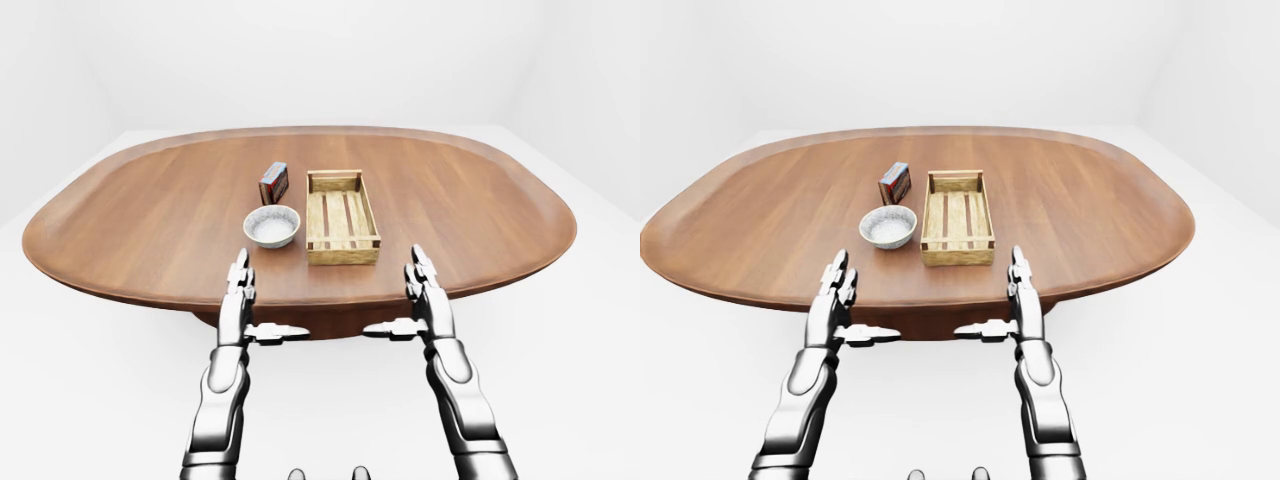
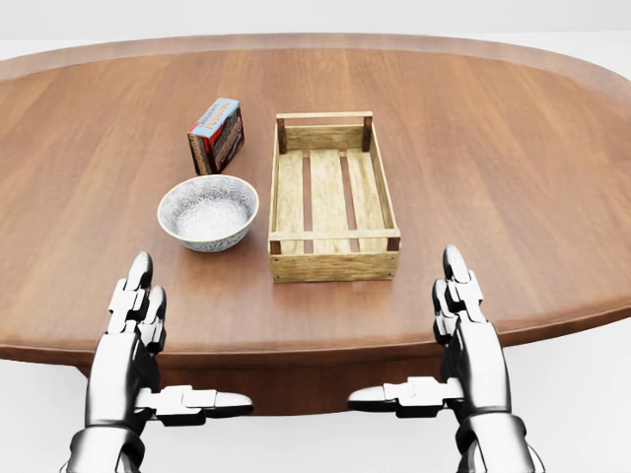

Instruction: Pick up the bowl on the left and put it in the tray.

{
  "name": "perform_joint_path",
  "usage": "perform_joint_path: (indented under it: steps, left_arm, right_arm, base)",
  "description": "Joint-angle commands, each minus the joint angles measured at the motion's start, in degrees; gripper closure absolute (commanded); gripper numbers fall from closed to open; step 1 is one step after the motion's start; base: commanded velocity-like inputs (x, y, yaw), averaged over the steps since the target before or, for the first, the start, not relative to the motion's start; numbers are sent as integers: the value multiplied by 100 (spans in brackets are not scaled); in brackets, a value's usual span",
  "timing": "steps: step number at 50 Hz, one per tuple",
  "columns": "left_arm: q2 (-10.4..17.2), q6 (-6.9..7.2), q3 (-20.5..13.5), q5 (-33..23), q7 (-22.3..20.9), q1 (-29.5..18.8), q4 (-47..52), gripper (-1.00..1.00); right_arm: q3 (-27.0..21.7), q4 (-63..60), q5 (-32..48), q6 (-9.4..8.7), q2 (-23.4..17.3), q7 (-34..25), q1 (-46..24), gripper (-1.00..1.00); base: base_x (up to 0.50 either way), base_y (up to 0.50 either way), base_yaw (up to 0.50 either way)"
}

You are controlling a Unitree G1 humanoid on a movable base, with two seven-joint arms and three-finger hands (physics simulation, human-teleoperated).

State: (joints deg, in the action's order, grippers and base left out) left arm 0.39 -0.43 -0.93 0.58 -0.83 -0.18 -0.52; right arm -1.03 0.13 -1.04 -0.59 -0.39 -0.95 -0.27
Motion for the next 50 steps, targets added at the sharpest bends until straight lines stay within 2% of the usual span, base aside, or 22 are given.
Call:
perform_joint_path:
  steps: [1, 5, 11, 12, 14, 15, 25, 34, 36, 37, 38, 43, 47, 50]
  left_arm:
    - [71, -119, -175, 148, -120, -80, -191, -100]
    - [79, -109, -184, 190, -125, -84, -188, -100]
    - [117, 46, -268, 374, -204, -78, -12, -100]
    - [124, 98, -294, 404, -197, -79, 62, -100]
    - [150, 346, -389, 586, -221, -58, 389, -100]
    - [196, 543, -494, 722, -219, -20, 785, -100]
    - [369, 543, -1097, 1380, -194, -37, 2065, -100]
    - [555, 543, -1558, 1869, -85, -188, 2461, -100]
    - [613, 543, -1658, 1984, -63, -216, 2554, -100]
    - [658, 543, -1773, 2092, -43, -249, 2591, -100]
    - [682, 543, -1805, 2132, -34, -264, 2605, -100]
    - [780, 543, -1936, 2260, 7, -336, 2559, -100]
    - [878, 543, -2063, 2423, 55, -395, 2551, -100]
    - [914, 543, -2102, 2485, 106, -409, 2608, -100]
  right_arm:
    - [-153, 54, -215, -176, -70, -171, -83, -100]
    - [-209, 54, -331, -231, -83, -178, -105, -100]
    - [-210, 59, -367, -254, -85, -180, -116, -100]
    - [-212, 63, -372, -259, -87, -179, -117, -100]
    - [-209, 50, -382, -264, -86, -180, -112, -100]
    - [-208, 49, -386, -274, -86, -180, -118, -100]
    - [-202, -8, -397, -299, -84, -177, -89, -100]
    - [-178, -62, -368, -310, -83, -187, -53, -100]
    - [-184, -69, -374, -330, -82, -192, -59, -100]
    - [-168, -204, -367, -441, -87, -192, -39, -100]
    - [-159, -323, -346, -441, -89, -182, -20, -100]
    - [-129, -1804, -274, -441, -101, -137, 167, -100]
    - [-109, -3961, -163, -441, -147, -107, 292, -100]
    - [-115, -4719, -95, -441, -134, -152, 273, -100]
  base:
    - [0, 0, 0]
    - [0, 0, 0]
    - [0, 0, 0]
    - [0, 0, 0]
    - [0, 0, 0]
    - [0, 0, 0]
    - [0, 0, 0]
    - [0, 0, 0]
    - [0, 0, 0]
    - [0, 0, 0]
    - [0, 0, 0]
    - [0, 0, 0]
    - [0, 0, 0]
    - [0, 0, 0]
